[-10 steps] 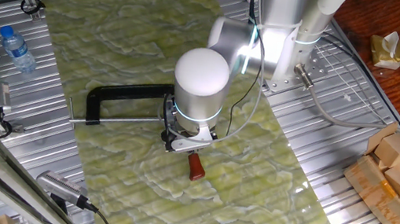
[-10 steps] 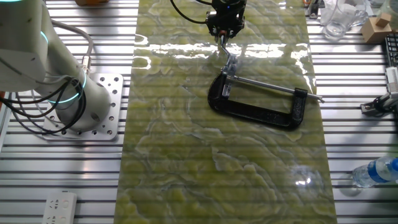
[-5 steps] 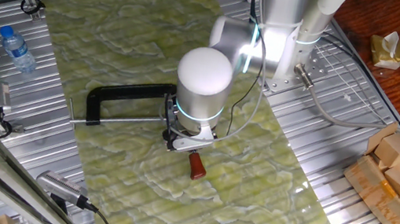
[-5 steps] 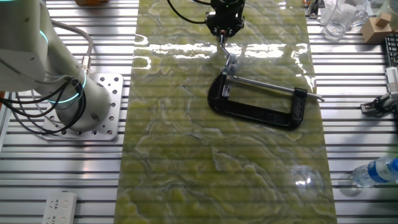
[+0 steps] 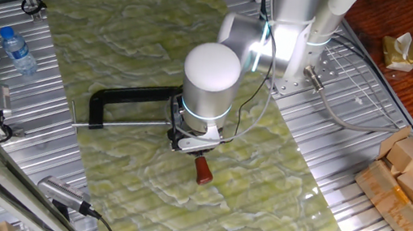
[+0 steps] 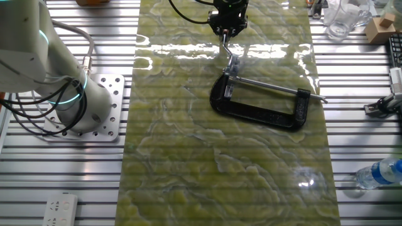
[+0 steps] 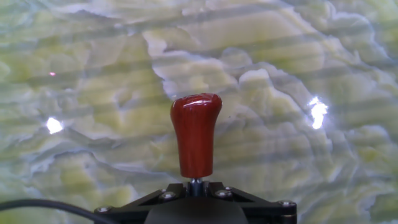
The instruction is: Pull up the lever
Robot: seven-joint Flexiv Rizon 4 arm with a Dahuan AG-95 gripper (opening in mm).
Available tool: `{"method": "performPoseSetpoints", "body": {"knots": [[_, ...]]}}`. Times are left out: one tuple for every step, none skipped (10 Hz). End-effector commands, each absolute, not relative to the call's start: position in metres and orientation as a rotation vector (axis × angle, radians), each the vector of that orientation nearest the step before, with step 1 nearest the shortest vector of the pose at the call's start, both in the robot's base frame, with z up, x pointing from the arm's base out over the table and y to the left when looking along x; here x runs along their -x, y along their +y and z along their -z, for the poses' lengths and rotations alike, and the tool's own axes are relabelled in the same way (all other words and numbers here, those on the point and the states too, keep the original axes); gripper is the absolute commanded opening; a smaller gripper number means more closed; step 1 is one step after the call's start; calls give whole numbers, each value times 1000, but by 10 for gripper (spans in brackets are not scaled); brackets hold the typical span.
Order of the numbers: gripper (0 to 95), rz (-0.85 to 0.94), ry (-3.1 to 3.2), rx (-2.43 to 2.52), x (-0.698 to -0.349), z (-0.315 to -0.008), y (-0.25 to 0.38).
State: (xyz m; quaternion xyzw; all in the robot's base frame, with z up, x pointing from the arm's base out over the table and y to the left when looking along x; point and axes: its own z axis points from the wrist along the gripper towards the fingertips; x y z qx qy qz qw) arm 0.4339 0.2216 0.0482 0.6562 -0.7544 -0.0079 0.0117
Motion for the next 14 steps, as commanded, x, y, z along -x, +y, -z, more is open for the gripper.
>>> {"method": "performPoseSetpoints", "body": {"knots": [[0,30,-2359,-2046,-435,-57,221],[0,33,-2362,-2045,-435,-59,221],[0,34,-2363,-2045,-435,-61,221],[0,36,-2369,-2041,-435,-63,220],[0,37,-2370,-2040,-435,-65,220],[0,37,-2368,-2042,-436,-67,220],[0,40,-2366,-2046,-436,-69,220],[0,41,-2367,-2046,-436,-71,220],[0,42,-2367,-2047,-436,-72,220],[0,44,-2366,-2048,-436,-72,220],[0,44,-2363,-2050,-436,-73,220],[0,44,-2362,-2051,-436,-74,220],[0,44,-2366,-2045,-436,-76,220],[0,47,-2369,-2040,-436,-78,219]]}}
